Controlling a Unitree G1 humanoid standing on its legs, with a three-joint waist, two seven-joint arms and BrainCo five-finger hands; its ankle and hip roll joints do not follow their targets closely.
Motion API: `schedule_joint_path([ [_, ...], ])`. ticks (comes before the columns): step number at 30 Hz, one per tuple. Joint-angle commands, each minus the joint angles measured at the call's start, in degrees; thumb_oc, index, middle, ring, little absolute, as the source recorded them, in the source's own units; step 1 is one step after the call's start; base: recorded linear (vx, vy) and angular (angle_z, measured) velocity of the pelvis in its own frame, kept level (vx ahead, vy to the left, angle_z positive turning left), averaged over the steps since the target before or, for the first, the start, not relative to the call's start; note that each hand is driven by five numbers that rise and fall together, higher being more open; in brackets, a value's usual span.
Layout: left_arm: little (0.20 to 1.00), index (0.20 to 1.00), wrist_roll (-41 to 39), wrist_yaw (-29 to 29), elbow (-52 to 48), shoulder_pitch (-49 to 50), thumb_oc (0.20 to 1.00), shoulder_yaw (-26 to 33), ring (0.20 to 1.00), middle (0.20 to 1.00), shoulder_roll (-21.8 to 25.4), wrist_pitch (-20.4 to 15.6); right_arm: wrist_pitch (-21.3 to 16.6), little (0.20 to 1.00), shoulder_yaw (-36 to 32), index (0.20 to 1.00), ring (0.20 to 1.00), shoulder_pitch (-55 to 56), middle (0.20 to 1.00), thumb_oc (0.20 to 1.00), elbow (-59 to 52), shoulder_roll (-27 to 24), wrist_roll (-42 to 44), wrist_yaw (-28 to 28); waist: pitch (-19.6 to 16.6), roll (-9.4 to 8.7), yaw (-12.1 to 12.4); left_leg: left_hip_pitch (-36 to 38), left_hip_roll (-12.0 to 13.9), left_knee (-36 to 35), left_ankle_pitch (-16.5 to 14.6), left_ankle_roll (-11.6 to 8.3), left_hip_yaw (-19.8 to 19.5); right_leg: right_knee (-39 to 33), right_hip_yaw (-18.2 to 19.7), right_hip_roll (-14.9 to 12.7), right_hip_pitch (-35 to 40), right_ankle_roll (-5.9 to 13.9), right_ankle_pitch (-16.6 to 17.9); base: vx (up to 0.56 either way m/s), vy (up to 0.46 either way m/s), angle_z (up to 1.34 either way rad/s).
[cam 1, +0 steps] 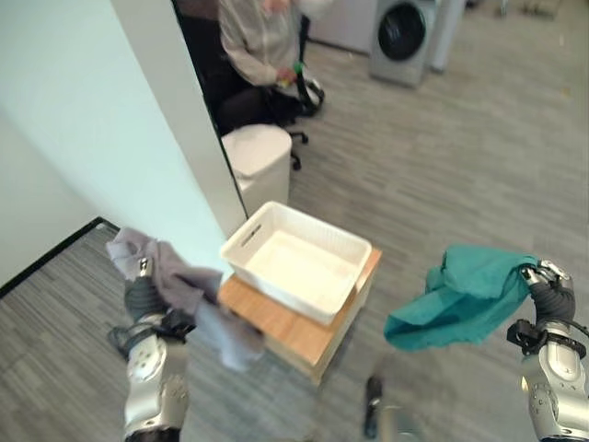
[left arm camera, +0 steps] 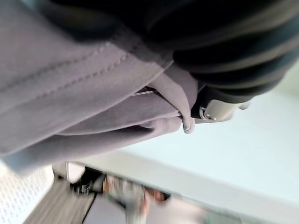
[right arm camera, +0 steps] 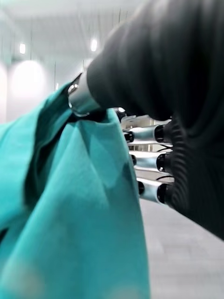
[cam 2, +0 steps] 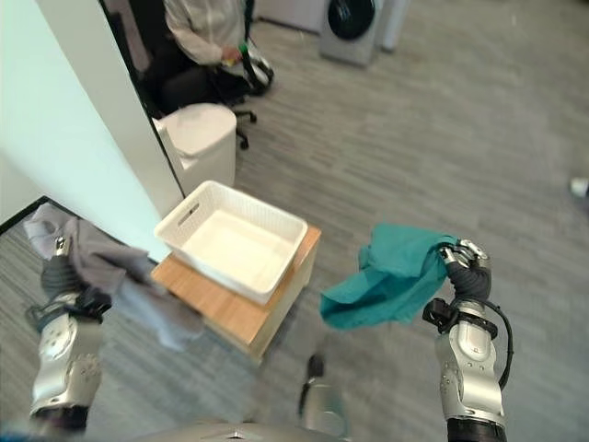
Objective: Pick up bed clothes into laundry basket.
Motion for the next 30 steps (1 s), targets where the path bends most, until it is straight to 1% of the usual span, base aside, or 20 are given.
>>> schedule_joint_path([
  [1,0.2,0.2,2.6,-1.4,-7.9,-1.6,0.2,0.5,0.2,0.2,4.6,-3.9,-4.6,0.2,-3.2,0.2,0.2,-6.7,0.2,0.2,-1.0,-6.1,-3.5,-1.3,-1.6,-0.08,-0.2,-7.9,4.2,-6.7,10.3,-0.16,-1.0,-3.0,-0.8,-1.4,11.2,6.63,-10.6,0.08,-0.065,0.45],
  [2,0.2,0.2,2.9,-1.8,-8.8,-0.9,0.2,0.4,0.2,0.2,4.7,-3.7,-4.6,0.2,-3.4,0.2,0.2,-7.7,0.2,0.2,0.0,-8.5,-3.6,-1.4,-1.9,-0.3,0.3,-7.8,4.4,-7.0,10.4,-0.36,-1.3,-3.8,-1.6,-1.3,12.1,6.56,-10.7,0.09,-0.077,0.43],
  [3,0.2,0.2,2.6,-2.5,-9.8,0.3,0.2,0.4,0.2,0.2,5.3,-3.6,-4.2,0.2,-2.9,0.2,0.2,-10.3,0.2,0.2,2.6,-14.1,-3.7,-1.4,-2.5,-0.82,1.5,-7.7,4.6,-7.5,10.6,-0.73,-2.1,-4.6,-2.8,-0.9,13.3,6.43,-11.1,0.12,-0.097,0.21],
  [6,0.2,0.2,1.1,-3.3,-10.9,1.4,0.2,-0.2,0.2,0.2,6.0,-3.7,-4.4,0.2,-0.4,0.2,0.2,-15.3,0.2,0.2,9.0,-21.3,0.4,-0.5,-2.6,-1.36,3.0,-7.5,4.8,-8.0,10.9,-1.17,-3.3,-5.2,-4.3,-0.6,14.6,6.3,-11.2,0.07,-0.072,0.1],
  [7,0.2,0.2,0.7,-3.5,-11.1,1.9,0.2,-0.5,0.2,0.2,6.7,-3.9,-4.1,0.2,1.0,0.2,0.2,-17.7,0.2,0.2,11.7,-24.2,2.1,0.0,-2.8,-1.87,4.0,-7.5,4.8,-8.1,10.9,-1.28,-3.8,-5.6,-4.7,-0.6,15.0,6.28,-11.2,0.04,-0.046,0.46],
  [10,0.2,0.2,-0.7,-3.9,-12.2,3.1,0.2,-1.5,0.2,0.2,6.7,-3.6,-4.0,0.2,5.9,0.2,0.2,-24.0,0.2,0.2,18.0,-29.3,5.8,0.9,-2.7,-2.38,5.4,-7.7,4.8,-8.2,11.0,-1.55,-4.6,-6.2,-5.7,-0.4,15.5,6.28,-11.2,0.03,-0.031,0.3],
  [13,0.2,0.2,-1.6,-4.2,-12.7,4.0,0.2,-2.2,0.2,0.2,6.9,-3.4,-3.1,0.2,10.2,0.2,0.2,-30.2,0.2,0.2,22.2,-34.4,6.6,1.5,-2.5,-3.14,6.8,-8.0,4.9,-8.6,11.3,-1.73,-5.3,-6.7,-6.3,-0.2,15.7,6.27,-11.1,0.01,-0.011,0.04],
  [14,0.2,0.2,-1.6,-4.2,-12.7,4.0,0.2,-2.1,0.2,0.2,6.8,-3.4,-3.2,0.2,10.5,0.2,0.2,-30.5,0.2,0.2,22.3,-34.5,6.7,1.5,-2.5,-3.09,6.7,-8.0,4.9,-8.6,11.4,-1.73,-5.3,-6.7,-6.3,-0.2,15.7,6.27,-11.1,0.02,-0.017,0.18],
  [15,0.2,0.2,-2.0,-4.6,-12.4,4.4,0.2,-2.4,0.2,0.2,7.4,-2.9,-2.4,0.2,12.8,0.2,0.2,-34.2,0.2,0.2,23.2,-37.8,6.5,1.6,-2.4,-3.77,7.7,-8.2,4.9,-9.1,11.6,-1.82,-5.8,-7.1,-7.1,-0.1,15.9,6.45,-10.9,0.02,-0.009,0.19],
  [17,0.2,0.2,-2.1,-4.8,-12.4,4.6,0.2,-2.5,0.2,0.2,7.5,-2.7,-2.3,0.2,14.0,0.2,0.2,-35.9,0.2,0.2,23.0,-38.8,6.2,1.7,-2.4,-3.88,7.8,-8.3,4.9,-9.2,11.7,-1.82,-5.9,-7.2,-7.3,-0.1,15.9,6.47,-10.9,0.01,0.003,0.13],
  [22,0.2,0.2,-2.3,-5.3,-12.0,4.9,0.2,-3.0,0.2,0.2,8.9,-2.5,-2.0,0.2,19.7,0.2,0.2,-43.2,0.2,0.2,23.2,-41.3,4.9,1.7,-2.3,-4.45,8.8,-8.6,4.8,-10.0,12.0,-1.84,-6.3,-7.5,-7.8,-0.1,15.8,6.59,-10.7,0.0,0.015,0.05],
  [27,0.2,0.2,-2.8,-5.2,-11.7,4.8,0.2,-3.1,0.2,0.2,9.7,-2.3,-2.0,0.2,25.7,0.2,0.2,-50.8,0.2,0.2,22.8,-41.1,5.1,2.0,-2.3,-5.17,9.7,-8.7,4.7,-10.4,12.1,-1.8,-6.6,-7.9,-8.1,-0.1,15.9,6.77,-10.5,0.0,0.013,0.02],
  [28,0.2,0.2,-2.9,-5.2,-11.7,4.8,0.2,-3.1,0.2,0.2,9.6,-2.3,-2.0,0.2,25.9,0.2,0.2,-51.1,0.2,0.2,22.9,-41.1,5.1,2.0,-2.2,-5.13,9.6,-8.8,4.7,-10.4,12.1,-1.8,-6.5,-7.9,-8.1,-0.1,15.8,6.78,-10.5,0.0,0.0,0.0],
  [29,0.2,0.2,-3.1,-5.3,-11.1,4.5,0.2,-3.7,0.2,0.2,10.2,-2.2,-1.6,0.2,28.8,0.2,0.2,-53.9,0.2,0.2,22.9,-40.8,5.2,2.8,-2.1,-5.54,10.1,-8.8,4.6,-10.5,12.2,-1.81,-6.7,-7.9,-8.3,-0.2,15.9,6.85,-10.3,0.0,0.0,0.0],
  [30,0.2,0.2,-3.1,-5.3,-11.1,4.5,0.2,-3.7,0.2,0.2,10.1,-2.2,-1.6,0.2,29.1,0.2,0.2,-54.3,0.2,0.2,23.1,-40.8,5.2,2.8,-2.1,-5.47,10.0,-8.8,4.6,-10.5,12.2,-1.81,-6.7,-7.9,-8.3,-0.2,15.9,6.86,-10.3,0.0,0.0,0.0],
])
